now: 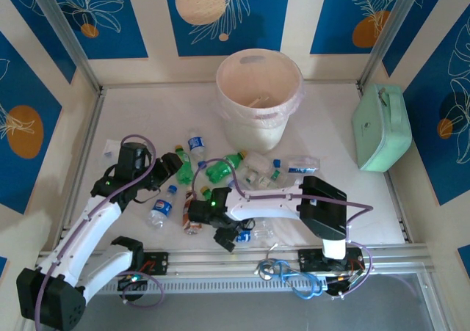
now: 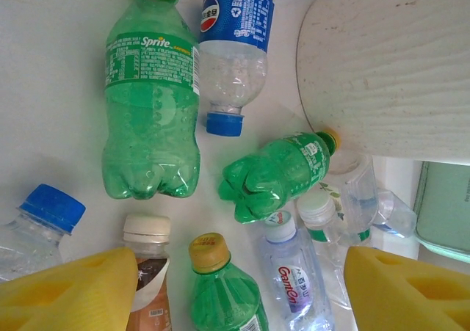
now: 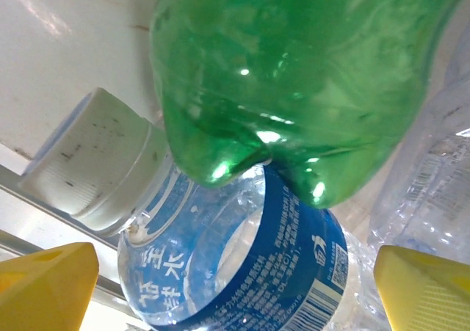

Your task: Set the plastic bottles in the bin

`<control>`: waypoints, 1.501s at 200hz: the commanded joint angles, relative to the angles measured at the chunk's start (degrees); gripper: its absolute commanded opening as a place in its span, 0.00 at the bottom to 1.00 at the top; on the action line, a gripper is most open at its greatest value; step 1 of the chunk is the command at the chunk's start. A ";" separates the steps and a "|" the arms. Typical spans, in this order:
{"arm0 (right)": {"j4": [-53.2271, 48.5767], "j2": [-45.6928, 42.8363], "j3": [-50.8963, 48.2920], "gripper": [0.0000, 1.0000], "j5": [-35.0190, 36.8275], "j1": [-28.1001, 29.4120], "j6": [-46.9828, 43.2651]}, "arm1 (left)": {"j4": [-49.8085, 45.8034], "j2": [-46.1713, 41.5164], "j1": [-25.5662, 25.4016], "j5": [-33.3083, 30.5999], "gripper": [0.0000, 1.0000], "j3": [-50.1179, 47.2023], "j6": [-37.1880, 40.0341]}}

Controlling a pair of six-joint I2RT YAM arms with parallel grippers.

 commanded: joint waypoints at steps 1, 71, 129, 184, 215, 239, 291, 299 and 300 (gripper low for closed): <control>-0.16 1.09 -1.31 0.97 -1.91 0.18 -0.94 | 1.31 -0.62 1.00 1.44 0.74 -0.92 -0.93; 0.17 3.98 -0.14 0.86 -1.87 -0.10 -3.39 | 1.34 -1.47 2.12 2.15 0.74 -1.46 -1.16; 0.76 4.94 0.40 0.73 -0.83 -0.81 -5.31 | 0.63 -2.80 3.01 2.58 0.74 -1.29 -1.31; 0.06 2.13 0.78 0.62 4.10 -0.74 -4.61 | 1.26 -2.38 3.40 3.37 0.74 -0.99 -1.57; -0.70 -1.28 2.28 0.60 6.75 -1.06 -3.58 | 0.79 -2.29 3.50 3.38 0.75 -0.05 -1.10; -0.73 -5.46 3.94 0.59 8.00 -1.81 -1.88 | 0.10 -2.42 3.61 3.11 0.75 1.25 -0.63; 6.03 -22.35 3.23 0.59 8.37 -7.26 6.09 | -0.59 -2.09 3.83 2.21 0.76 6.00 1.77; 7.26 -25.57 2.75 0.59 8.57 -8.68 8.19 | 0.25 -2.18 3.86 2.64 0.76 6.54 1.86; 7.47 -25.98 2.67 0.59 8.57 -8.83 8.50 | 0.44 -2.15 3.84 2.70 0.76 6.58 1.86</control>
